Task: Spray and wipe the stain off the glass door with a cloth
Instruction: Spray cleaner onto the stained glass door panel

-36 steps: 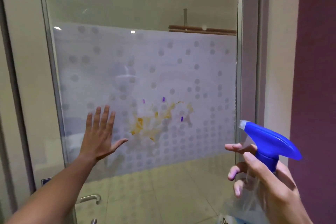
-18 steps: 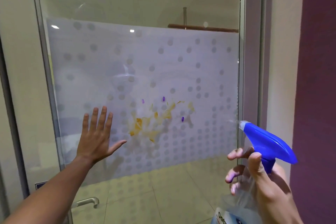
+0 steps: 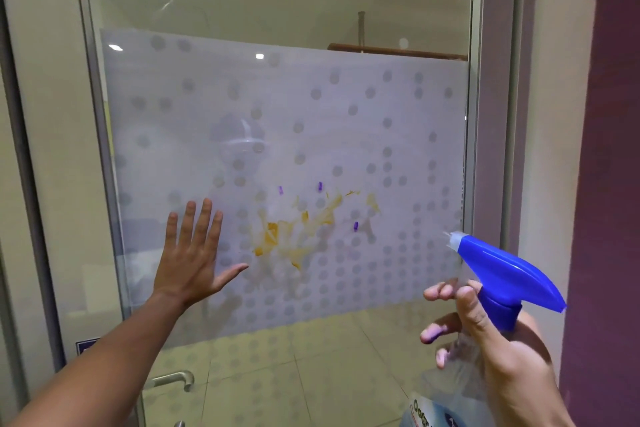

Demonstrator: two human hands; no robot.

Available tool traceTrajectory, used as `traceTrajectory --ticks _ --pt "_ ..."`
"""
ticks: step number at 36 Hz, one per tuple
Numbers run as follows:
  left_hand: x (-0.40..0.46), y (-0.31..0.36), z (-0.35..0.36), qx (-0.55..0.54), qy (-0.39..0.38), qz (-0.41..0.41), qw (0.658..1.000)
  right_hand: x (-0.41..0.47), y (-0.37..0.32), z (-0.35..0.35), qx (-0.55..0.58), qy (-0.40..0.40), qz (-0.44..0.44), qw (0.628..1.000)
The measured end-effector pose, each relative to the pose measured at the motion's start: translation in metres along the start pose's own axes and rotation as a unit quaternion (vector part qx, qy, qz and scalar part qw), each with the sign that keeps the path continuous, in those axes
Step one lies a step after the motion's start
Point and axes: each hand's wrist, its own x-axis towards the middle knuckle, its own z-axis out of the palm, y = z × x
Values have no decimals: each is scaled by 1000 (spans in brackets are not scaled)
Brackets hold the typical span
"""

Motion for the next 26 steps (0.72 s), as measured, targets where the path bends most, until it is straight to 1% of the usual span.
traceTrajectory --ticks 4,8,11,17,22,26 --pt "0 0 -1 1 -1 0 1000 -1 -1 10 -11 19 -15 1000" --pt "0 0 -1 0 -4 -2 1000 0 2 10 -5 52 -4 999" --pt "0 0 -1 -2 -5 -3 1000 -1 1 8 -15 61 1 998" --pt "0 1 -2 -8 2 -1 1000 -1 5 -7 -21 115 18 993" --pt "-1 1 1 -13 -1 -3 1000 -4 10 -19 -67 151 34 986" --pt "-1 1 0 -19 5 0 1000 -9 12 -26 -106 197 62 973"
